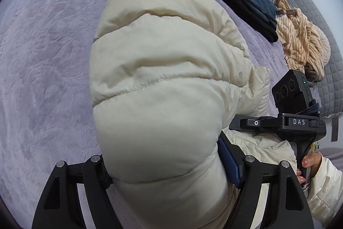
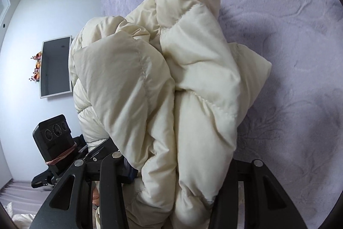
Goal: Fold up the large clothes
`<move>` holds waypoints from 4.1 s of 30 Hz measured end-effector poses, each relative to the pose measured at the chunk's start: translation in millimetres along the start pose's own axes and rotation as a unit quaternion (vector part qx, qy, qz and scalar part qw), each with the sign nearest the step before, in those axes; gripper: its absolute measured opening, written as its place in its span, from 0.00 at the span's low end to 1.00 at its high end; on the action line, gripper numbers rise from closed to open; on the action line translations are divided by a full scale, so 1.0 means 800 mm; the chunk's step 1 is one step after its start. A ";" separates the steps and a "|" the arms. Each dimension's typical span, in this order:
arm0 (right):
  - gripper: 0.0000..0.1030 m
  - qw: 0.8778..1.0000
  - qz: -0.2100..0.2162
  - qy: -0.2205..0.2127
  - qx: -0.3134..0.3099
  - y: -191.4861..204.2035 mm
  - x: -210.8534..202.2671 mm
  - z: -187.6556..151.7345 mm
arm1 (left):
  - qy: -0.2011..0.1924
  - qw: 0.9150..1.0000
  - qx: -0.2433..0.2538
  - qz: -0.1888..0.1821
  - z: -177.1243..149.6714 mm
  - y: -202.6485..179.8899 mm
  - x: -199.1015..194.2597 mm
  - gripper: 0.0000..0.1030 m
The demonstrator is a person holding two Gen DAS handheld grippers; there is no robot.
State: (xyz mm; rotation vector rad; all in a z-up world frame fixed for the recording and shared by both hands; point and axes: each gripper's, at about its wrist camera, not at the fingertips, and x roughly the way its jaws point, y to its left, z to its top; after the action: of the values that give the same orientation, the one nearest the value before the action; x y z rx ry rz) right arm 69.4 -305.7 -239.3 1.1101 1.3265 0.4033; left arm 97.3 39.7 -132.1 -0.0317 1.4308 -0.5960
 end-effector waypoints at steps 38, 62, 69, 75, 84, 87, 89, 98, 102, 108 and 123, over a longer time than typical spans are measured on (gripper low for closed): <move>0.13 0.941 -0.275 0.015 -0.195 0.132 0.015 -0.096 | 0.009 0.999 -0.008 0.044 -0.025 0.019 0.053 0.85; 0.09 0.937 -0.307 0.001 -0.164 0.048 0.037 -0.106 | -0.049 0.993 0.109 -0.009 0.068 -0.080 -0.018 0.40; 0.09 0.941 -0.305 -0.039 -0.139 0.037 0.011 -0.118 | -0.024 0.998 0.060 -0.001 0.102 -0.046 0.043 0.40; 0.08 0.947 -0.293 -0.042 -0.124 0.009 0.014 -0.108 | -0.014 0.997 0.077 0.016 0.097 -0.048 0.085 0.40; 0.08 0.953 -0.276 -0.034 -0.119 -0.019 0.019 -0.096 | -0.010 0.997 0.071 0.020 0.095 -0.043 0.116 0.40; 0.08 0.954 -0.275 -0.033 -0.118 -0.022 0.017 -0.095 | -0.010 0.997 0.072 0.023 0.095 -0.044 0.118 0.40; 0.08 0.954 -0.275 -0.032 -0.118 -0.026 0.020 -0.097 | -0.011 0.997 0.075 0.026 0.095 -0.045 0.119 0.40; 0.08 0.956 -0.270 -0.036 -0.107 -0.019 0.011 -0.097 | -0.012 0.996 0.079 0.034 0.094 -0.047 0.108 0.40; 0.09 0.959 -0.265 -0.039 -0.093 -0.016 -0.001 -0.100 | -0.021 0.997 0.070 0.032 0.092 -0.048 0.083 0.40; 0.13 0.958 -0.271 -0.047 -0.086 -0.005 -0.012 -0.103 | -0.039 0.996 0.069 0.038 0.066 -0.042 0.028 0.40; 0.30 0.950 -0.292 -0.086 -0.070 0.053 -0.052 -0.120 | -0.049 0.995 0.038 0.075 -0.048 -0.010 -0.076 0.45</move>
State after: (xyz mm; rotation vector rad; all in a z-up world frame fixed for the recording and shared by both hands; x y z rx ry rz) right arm -13.5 -279.4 -167.7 0.5767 1.3747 -0.0380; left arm 57.7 70.0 -80.0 0.1056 1.3011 -0.5175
